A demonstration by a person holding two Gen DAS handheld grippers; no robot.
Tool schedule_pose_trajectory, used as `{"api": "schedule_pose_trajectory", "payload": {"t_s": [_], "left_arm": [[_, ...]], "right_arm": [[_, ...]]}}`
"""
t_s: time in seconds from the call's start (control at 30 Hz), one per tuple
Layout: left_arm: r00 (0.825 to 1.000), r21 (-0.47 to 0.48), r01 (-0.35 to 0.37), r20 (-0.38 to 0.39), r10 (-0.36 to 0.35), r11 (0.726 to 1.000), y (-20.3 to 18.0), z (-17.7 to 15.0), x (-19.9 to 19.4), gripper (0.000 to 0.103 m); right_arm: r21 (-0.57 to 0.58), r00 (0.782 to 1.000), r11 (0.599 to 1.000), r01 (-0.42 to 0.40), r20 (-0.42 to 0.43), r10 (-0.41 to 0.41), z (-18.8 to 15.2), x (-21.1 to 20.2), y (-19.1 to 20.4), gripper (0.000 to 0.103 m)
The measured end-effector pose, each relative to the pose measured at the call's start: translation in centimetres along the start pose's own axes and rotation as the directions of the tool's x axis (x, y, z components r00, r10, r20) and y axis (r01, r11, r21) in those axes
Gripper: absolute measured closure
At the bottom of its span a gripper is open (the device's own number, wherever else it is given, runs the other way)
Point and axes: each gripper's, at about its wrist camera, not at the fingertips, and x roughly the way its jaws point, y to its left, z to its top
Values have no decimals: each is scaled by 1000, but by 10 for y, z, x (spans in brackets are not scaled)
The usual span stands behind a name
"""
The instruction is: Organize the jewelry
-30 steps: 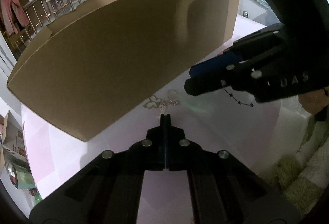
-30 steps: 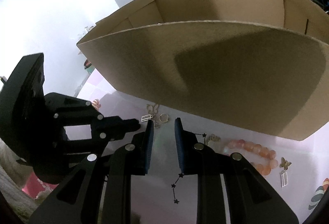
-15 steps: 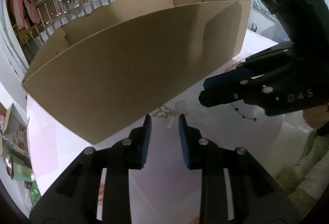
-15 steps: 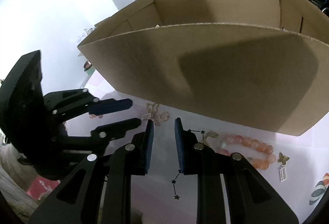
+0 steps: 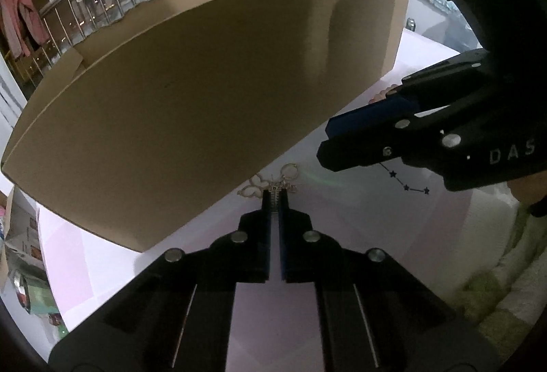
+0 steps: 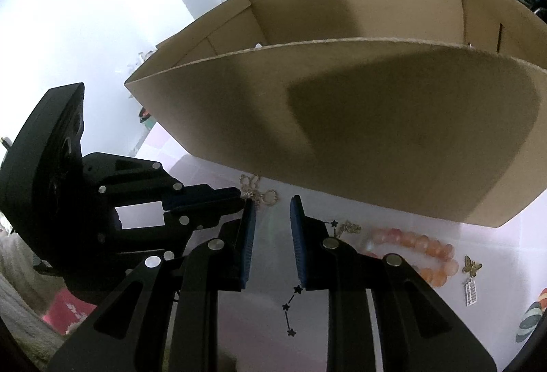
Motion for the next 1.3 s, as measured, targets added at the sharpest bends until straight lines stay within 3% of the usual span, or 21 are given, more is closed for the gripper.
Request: {"api": "schedule_pose_trajectory", "payload": {"t_s": [0.3, 0.67, 1.17, 1.3], "left_arm": [[999, -22, -33, -20, 32, 999, -6, -22, -19, 103], [994, -176, -108, -20, 106, 979, 9, -40, -32, 103], [997, -253, -69, 23, 77, 965, 11, -38, -42, 103], [997, -258, -57, 35, 68, 964, 7, -38, -43, 103]], "right_arm": [[-29, 1000, 1000, 13, 4, -13, -1, -3, 7, 82], [-184, 994, 977, 110, 7, -111, 7, 18, 31, 81], [-218, 980, 955, 199, 26, -198, 6, 41, 51, 82], [-204, 978, 956, 209, 33, -207, 4, 39, 50, 88]]}}
